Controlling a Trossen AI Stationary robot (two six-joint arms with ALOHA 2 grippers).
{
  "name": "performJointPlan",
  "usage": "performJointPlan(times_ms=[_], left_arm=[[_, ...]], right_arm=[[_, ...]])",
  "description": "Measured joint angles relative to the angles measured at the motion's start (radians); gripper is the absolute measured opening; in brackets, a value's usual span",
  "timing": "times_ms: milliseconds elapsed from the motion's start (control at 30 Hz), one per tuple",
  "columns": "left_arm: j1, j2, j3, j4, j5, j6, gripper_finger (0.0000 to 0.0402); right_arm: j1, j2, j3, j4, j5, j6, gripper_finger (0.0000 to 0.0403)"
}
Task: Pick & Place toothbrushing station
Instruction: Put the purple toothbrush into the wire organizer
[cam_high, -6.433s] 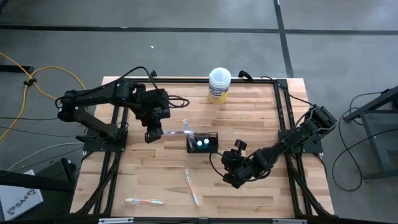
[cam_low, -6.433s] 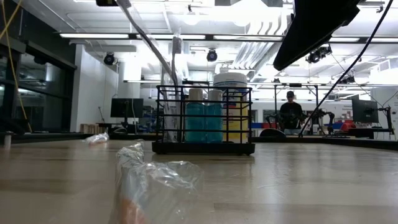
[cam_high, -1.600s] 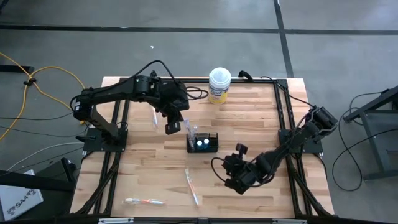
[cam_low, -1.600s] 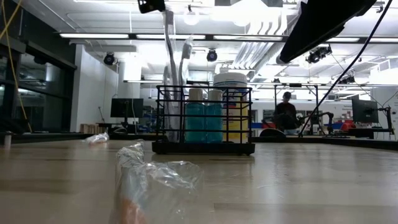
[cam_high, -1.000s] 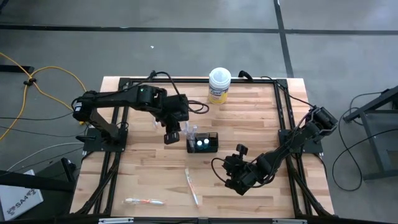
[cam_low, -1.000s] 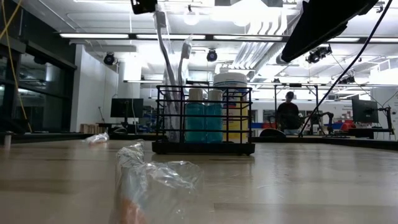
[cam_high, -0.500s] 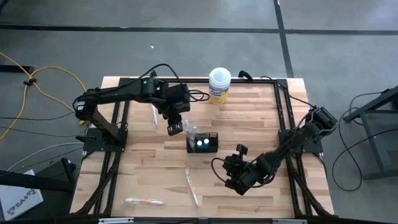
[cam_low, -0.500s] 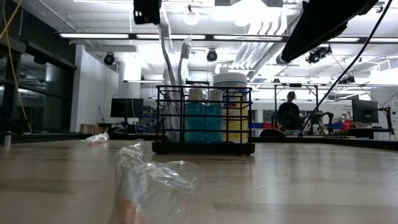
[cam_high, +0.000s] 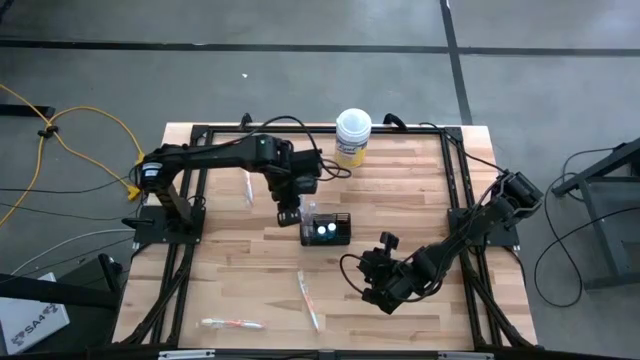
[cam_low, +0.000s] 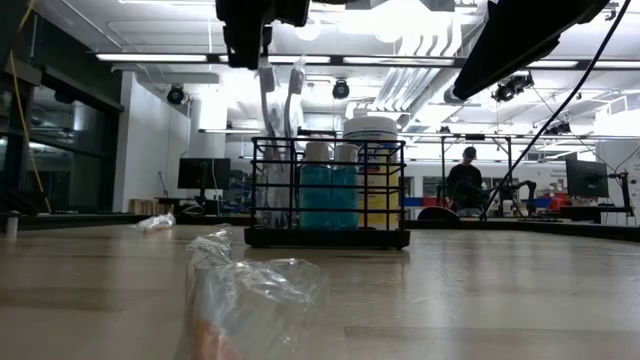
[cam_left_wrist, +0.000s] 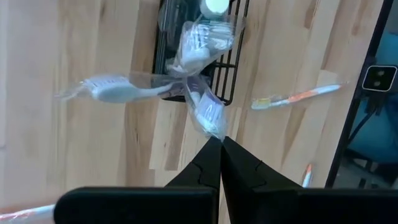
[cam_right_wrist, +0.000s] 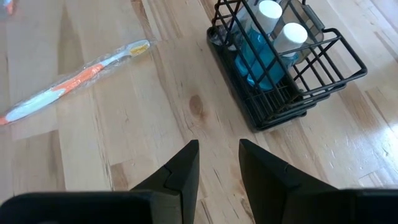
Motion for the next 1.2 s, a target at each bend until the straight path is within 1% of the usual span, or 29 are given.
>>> performJointPlan(times_ms=[100, 233, 467, 567, 767, 900, 1033, 1200], left_arm=[[0.0, 0.001, 0.0, -0.01, -0.013, -0.001, 0.0001], [-0.002, 0.001, 0.0, -0.026, -0.079, 0.03, 0.0001], [-0.004, 0.0, 0.0, -0.033, -0.099, 0.076, 0.0004], [-0.005, 0.0, 0.0, -0.033, -0.099, 0.097, 0.002], [-0.005, 0.0, 0.0, -0.033, -0.099, 0.102, 0.007], [-0.008, 0.0, 0.0, -0.033, -0.1, 0.134, 0.0093], [-0.015, 0.0, 0.0, -0.033, -0.104, 0.161, 0.0104], [-0.016, 0.0, 0.0, -0.033, -0.156, 0.163, 0.0105]], right_arm=[[0.0, 0.0, 0.0, 0.0, 0.0, 0.0, 0.0105], [0.0, 0.0, 0.0, 0.0, 0.0, 0.0, 0.0105], [0.0, 0.0, 0.0, 0.0, 0.0, 0.0, 0.0105], [0.0, 0.0, 0.0, 0.0, 0.0, 0.0, 0.0105], [0.0, 0.0, 0.0, 0.0, 0.0, 0.0, 0.0105], [0.0, 0.0, 0.0, 0.0, 0.0, 0.0, 0.0105], [0.0, 0.0, 0.0, 0.0, 0.0, 0.0, 0.0105], [0.0, 0.0, 0.0, 0.0, 0.0, 0.0, 0.0105]])
